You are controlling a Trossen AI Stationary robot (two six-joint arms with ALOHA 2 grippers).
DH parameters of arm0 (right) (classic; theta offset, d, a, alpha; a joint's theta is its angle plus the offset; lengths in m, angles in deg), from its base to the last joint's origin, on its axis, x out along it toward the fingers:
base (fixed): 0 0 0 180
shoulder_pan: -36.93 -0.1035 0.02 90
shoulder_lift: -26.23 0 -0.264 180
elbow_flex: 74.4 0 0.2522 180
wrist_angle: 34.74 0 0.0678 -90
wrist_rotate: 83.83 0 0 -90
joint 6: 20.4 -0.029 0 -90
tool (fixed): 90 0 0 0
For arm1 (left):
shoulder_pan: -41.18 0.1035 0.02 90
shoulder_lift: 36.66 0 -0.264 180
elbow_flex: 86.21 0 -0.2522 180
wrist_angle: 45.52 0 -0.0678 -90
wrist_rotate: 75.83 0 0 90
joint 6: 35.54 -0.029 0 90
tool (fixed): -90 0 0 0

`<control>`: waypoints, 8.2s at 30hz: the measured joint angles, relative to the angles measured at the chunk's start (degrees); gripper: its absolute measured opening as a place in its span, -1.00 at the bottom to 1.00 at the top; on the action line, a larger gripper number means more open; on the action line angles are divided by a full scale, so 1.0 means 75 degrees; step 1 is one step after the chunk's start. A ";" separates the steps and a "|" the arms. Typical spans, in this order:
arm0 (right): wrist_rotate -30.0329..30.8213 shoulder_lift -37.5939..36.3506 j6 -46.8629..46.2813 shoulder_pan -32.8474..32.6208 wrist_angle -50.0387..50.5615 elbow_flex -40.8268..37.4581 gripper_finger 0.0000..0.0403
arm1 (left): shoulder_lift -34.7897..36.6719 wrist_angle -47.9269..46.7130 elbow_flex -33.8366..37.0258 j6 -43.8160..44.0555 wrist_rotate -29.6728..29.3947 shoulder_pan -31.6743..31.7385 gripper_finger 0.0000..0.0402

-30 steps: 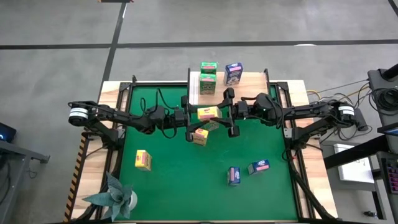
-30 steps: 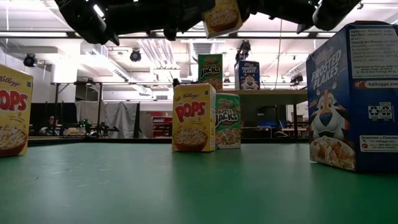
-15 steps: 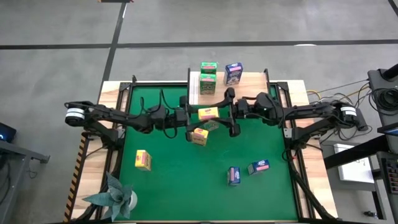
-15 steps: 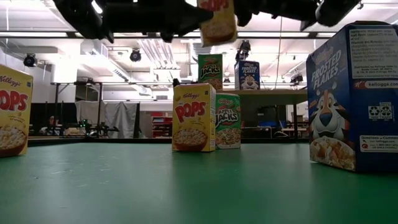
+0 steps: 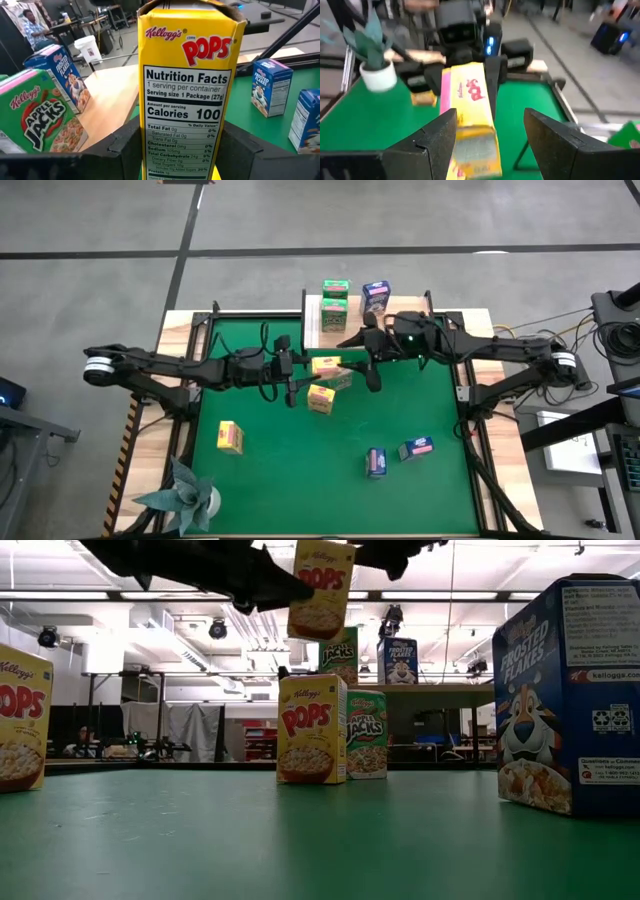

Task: Stack cereal on shelf
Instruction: Put the center yellow cereal on the shelf, then adjust the blue cereal box

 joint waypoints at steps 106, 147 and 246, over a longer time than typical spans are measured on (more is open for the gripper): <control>-0.0468 0.2187 0.2614 0.5111 0.9795 0.5856 -0.33 | 0.1940 -0.1539 -0.0213 -0.0438 -0.0452 0.0006 0.27; -0.0149 0.2228 0.3054 0.6067 0.8689 0.5024 -0.05 | 0.2032 -0.2104 -0.0198 -0.0316 -0.0431 0.0000 0.27; 0.2769 0.1079 -0.0466 0.1532 0.4546 0.2011 -0.94 | 0.1930 -0.2113 -0.0178 -0.0150 -0.0373 0.0000 0.27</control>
